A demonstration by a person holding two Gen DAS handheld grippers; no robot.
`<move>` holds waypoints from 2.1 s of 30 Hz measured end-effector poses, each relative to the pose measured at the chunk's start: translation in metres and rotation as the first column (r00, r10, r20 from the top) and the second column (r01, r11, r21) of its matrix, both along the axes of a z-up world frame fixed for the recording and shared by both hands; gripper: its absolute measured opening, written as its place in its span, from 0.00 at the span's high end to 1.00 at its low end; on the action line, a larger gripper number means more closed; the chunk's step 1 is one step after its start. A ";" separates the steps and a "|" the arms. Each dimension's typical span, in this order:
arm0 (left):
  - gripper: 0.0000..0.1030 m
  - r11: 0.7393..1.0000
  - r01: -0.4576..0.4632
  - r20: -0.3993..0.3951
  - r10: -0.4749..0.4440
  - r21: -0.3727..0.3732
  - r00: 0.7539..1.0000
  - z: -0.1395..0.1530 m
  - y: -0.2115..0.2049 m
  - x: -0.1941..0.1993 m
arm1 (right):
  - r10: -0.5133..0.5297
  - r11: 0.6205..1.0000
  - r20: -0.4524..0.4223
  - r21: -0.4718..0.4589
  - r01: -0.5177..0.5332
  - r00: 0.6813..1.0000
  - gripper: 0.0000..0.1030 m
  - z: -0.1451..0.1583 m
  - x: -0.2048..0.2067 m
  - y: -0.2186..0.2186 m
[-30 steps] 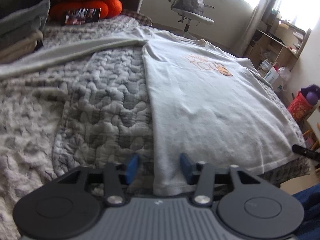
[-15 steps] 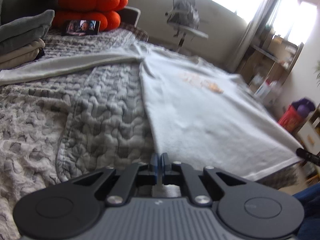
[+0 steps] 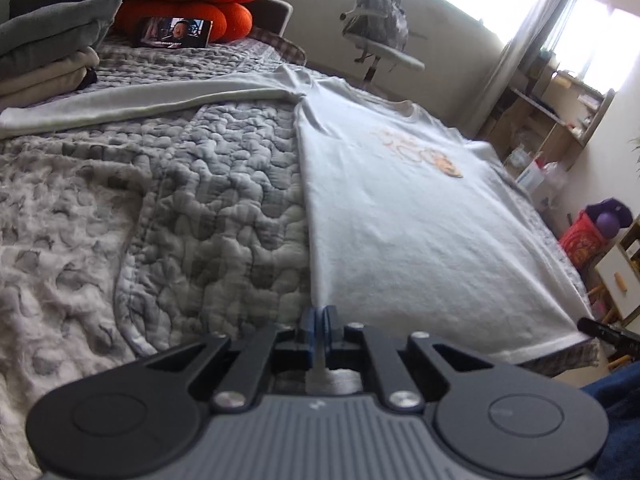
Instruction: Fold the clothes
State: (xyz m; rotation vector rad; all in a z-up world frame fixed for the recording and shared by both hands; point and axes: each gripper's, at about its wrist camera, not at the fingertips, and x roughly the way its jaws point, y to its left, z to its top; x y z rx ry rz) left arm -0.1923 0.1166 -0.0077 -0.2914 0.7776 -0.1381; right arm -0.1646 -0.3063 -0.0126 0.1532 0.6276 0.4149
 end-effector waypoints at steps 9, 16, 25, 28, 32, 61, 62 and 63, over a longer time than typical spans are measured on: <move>0.63 0.996 -0.087 0.027 0.087 0.001 0.996 0.020 0.027 -0.007 | -0.069 0.998 0.038 -0.005 0.070 0.997 0.85 0.017 0.016 -0.029; 0.58 0.992 -0.121 0.057 0.120 0.017 0.991 0.036 0.030 0.038 | -0.077 0.997 0.050 -0.007 0.077 0.996 0.85 0.032 0.062 -0.028; 0.52 0.988 -0.148 -0.002 0.148 -0.049 0.989 0.047 0.047 0.108 | 0.044 0.999 0.031 -0.027 -0.043 0.999 0.85 0.054 0.134 -0.004; 0.52 0.984 -0.149 -0.018 0.148 -0.098 0.989 0.050 0.056 0.126 | 0.064 0.998 0.047 -0.020 -0.063 0.997 0.67 0.061 0.158 -0.002; 0.52 0.990 -0.136 0.010 0.136 -0.040 0.991 0.052 0.047 0.149 | 0.064 0.997 0.009 0.030 -0.065 0.998 0.51 0.061 0.200 -0.001; 0.91 0.979 -0.174 0.042 0.179 -0.108 0.983 0.017 0.035 0.251 | -0.099 0.994 -0.061 -0.060 0.096 0.993 0.92 0.026 0.309 0.030; 0.91 0.980 -0.176 0.054 0.181 -0.095 0.982 0.019 0.033 0.252 | -0.103 0.992 -0.051 -0.076 0.099 0.993 0.93 0.027 0.310 0.032; 0.91 0.981 -0.178 0.067 0.183 -0.082 0.981 0.021 0.032 0.253 | -0.108 0.991 -0.041 -0.086 0.104 0.993 0.94 0.029 0.312 0.033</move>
